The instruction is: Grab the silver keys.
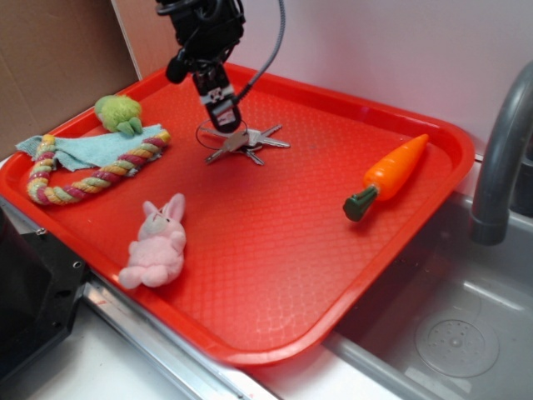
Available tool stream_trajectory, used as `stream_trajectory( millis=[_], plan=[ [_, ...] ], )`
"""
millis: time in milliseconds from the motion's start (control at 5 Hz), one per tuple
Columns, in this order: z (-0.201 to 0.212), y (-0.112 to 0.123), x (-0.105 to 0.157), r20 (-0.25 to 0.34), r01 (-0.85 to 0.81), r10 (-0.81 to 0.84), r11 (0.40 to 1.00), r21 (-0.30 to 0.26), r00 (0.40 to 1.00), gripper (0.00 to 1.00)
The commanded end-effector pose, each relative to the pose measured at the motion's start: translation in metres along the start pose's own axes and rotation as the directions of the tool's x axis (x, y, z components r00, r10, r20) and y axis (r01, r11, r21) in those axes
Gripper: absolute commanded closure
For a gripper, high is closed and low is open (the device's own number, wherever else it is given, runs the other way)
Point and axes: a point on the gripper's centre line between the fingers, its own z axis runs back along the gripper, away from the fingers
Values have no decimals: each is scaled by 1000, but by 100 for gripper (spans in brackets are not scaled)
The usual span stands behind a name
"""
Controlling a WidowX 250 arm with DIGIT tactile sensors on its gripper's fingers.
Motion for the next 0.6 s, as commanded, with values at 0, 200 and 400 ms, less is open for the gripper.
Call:
stream_trajectory(
  millis=[0, 200, 400],
  plan=[
    [9, 9, 17, 33, -19, 18, 999, 31, 999, 82],
    [12, 9, 15, 20, -25, 25, 999, 27, 999, 0],
    [40, 1, 11, 29, -53, 52, 998, 45, 998, 0]
  ],
)
